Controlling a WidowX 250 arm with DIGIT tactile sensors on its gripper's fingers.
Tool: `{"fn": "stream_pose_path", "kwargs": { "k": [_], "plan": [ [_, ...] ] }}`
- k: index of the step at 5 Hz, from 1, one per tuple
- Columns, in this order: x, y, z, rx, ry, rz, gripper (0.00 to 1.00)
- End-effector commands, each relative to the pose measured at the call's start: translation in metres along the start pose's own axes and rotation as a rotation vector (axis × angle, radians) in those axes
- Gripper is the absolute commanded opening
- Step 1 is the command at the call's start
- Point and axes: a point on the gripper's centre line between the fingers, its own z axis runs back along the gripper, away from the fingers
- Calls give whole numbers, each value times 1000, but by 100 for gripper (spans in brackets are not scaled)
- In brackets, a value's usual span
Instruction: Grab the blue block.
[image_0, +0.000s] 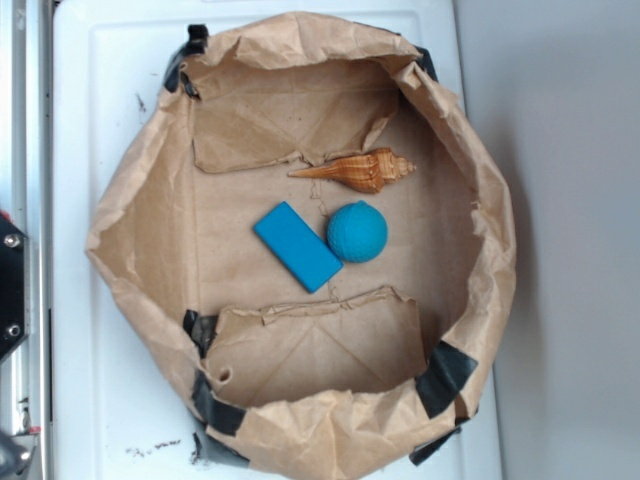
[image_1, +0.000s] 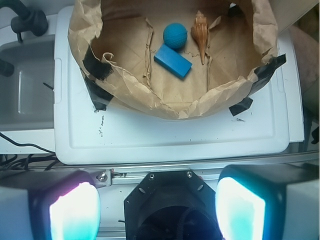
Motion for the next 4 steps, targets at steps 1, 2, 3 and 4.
{"fn": "stream_pose_path", "kwargs": {
  "k": [1,2,3,4],
  "plan": [
    [0,0,0,0,0,0,100],
    [45,-11,-20,-58,3,-151,100],
    [89,-18,-54,-189,12,-245,100],
    [89,-18,-54,-189,12,-245,100]
  ]
}}
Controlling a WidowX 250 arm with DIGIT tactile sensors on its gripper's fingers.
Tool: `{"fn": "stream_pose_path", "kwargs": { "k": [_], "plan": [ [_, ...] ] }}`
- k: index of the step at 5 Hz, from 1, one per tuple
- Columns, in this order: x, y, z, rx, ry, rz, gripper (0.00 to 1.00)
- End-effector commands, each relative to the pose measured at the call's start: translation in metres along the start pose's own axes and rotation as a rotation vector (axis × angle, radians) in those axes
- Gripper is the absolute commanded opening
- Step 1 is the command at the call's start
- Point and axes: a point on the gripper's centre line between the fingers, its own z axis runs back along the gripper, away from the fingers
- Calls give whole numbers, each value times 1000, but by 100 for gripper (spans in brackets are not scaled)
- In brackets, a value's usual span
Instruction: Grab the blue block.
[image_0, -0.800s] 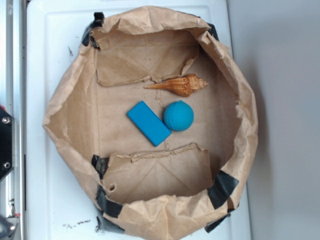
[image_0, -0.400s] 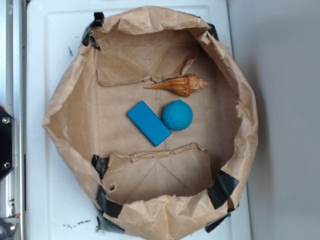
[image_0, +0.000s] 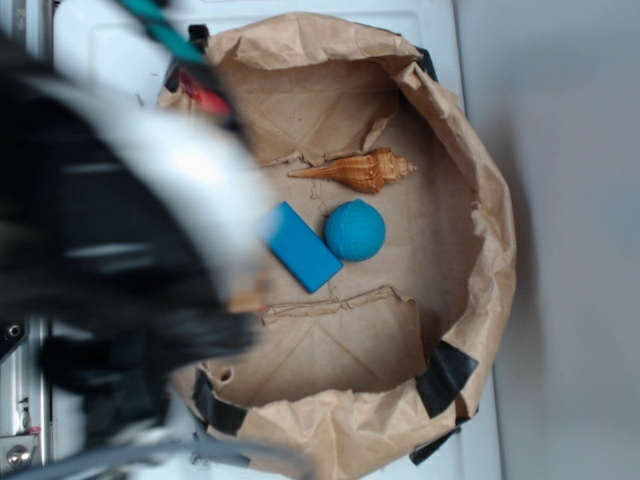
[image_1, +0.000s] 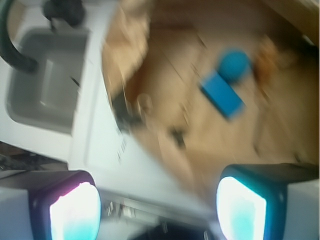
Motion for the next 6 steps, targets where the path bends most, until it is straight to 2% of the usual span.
{"fn": "stream_pose_path", "kwargs": {
  "k": [1,2,3,4,5,6],
  "plan": [
    [5,-1,12,3,-49,-4,100],
    [5,-1,12,3,-49,-4,100],
    [9,24,-18,83,0,-218,100],
    [37,75,-48,125,55,-429,100],
    [55,88,-60,66,13,-593,100],
    [55,88,-60,66,13,-593,100]
  ]
}}
